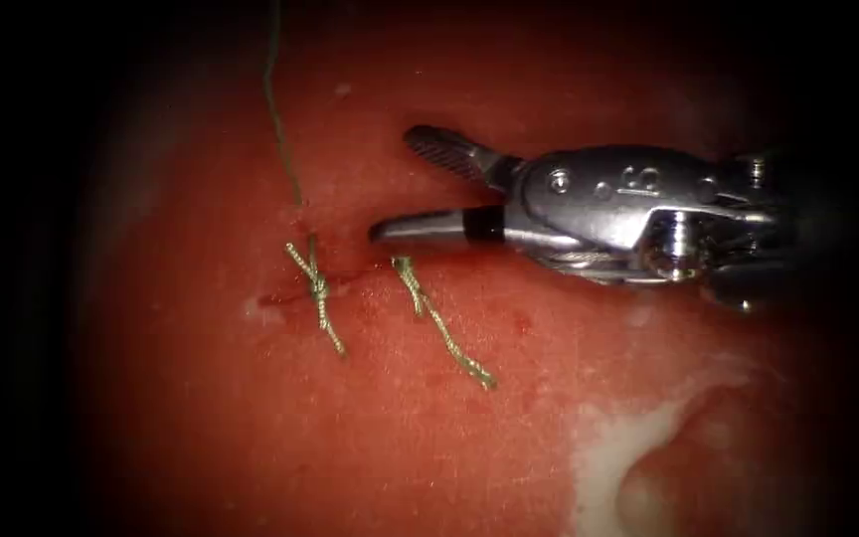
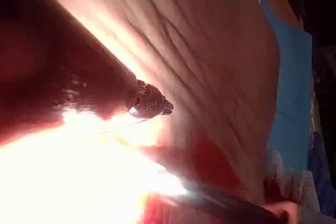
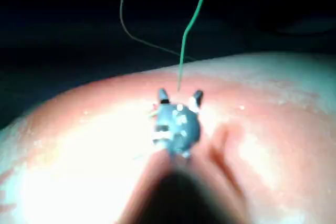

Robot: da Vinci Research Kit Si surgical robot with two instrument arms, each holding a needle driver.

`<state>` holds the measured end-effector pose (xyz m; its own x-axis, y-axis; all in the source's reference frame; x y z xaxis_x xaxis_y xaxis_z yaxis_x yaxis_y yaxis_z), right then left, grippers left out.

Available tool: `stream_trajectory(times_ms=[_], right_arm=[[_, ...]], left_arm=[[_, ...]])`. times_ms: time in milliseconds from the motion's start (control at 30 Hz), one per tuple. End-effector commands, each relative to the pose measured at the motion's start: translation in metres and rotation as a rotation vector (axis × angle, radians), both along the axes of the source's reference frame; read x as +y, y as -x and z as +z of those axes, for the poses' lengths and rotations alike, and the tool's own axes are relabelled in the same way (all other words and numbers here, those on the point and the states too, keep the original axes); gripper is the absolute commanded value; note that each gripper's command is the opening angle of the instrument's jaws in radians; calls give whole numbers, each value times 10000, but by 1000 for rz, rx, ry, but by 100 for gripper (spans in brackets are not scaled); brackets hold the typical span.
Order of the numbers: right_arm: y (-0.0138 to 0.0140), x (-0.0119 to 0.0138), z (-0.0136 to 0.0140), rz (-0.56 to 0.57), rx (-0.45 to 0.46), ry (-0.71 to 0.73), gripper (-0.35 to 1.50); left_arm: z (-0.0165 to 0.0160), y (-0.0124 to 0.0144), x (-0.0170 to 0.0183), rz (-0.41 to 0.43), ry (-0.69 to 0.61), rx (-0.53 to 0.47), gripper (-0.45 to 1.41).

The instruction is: Wound Closure

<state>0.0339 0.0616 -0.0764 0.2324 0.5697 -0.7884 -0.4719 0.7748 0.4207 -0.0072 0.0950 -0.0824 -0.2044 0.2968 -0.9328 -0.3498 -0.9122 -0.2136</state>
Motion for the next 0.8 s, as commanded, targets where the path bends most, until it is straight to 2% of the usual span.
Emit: stream_trajectory(times_ms=[33,67,100,133,167,233,367,400,467,500,600,667,700,733,767,800], right_arm=[[56,7,-7,66,-20,9,130],[56,7,-7,66,-20,9,130],[85,8,-11,105,-34,17,130],[99,9,-14,126,-38,22,130],[99,9,-14,126,-38,22,130],[159,14,-25,205,-56,36,130],[187,15,-30,246,-64,43,130],[202,16,-30,288,-92,47,130],[203,16,-29,295,-97,47,130],[203,16,-29,298,-98,46,130],[198,14,-28,278,-77,38,130],[196,14,-29,276,-74,37,130],[192,12,-30,271,-67,33,130],[191,12,-30,268,-64,32,130],[191,12,-30,268,-64,32,130],[185,11,-30,264,-58,30,131]], left_arm=[[17,21,6,-32,21,3,-35],[17,21,6,-32,21,3,-35],[25,38,8,-36,12,-9,-35],[28,46,8,-35,15,-13,-35],[28,46,8,-35,15,-13,-35],[40,87,7,-32,9,-42,-35],[49,119,8,-27,-1,-69,-35],[64,165,16,-24,-6,-94,-35],[68,173,18,-23,-7,-100,-35],[80,191,23,-21,-13,-112,-35],[114,215,28,-2,-28,-142,-35],[119,216,28,-1,-24,-139,-35],[141,211,30,-28,-31,-113,-24],[150,208,31,-44,-37,-100,-13],[150,208,31,-44,-37,-100,-13],[178,192,37,-87,-69,-74,0]])
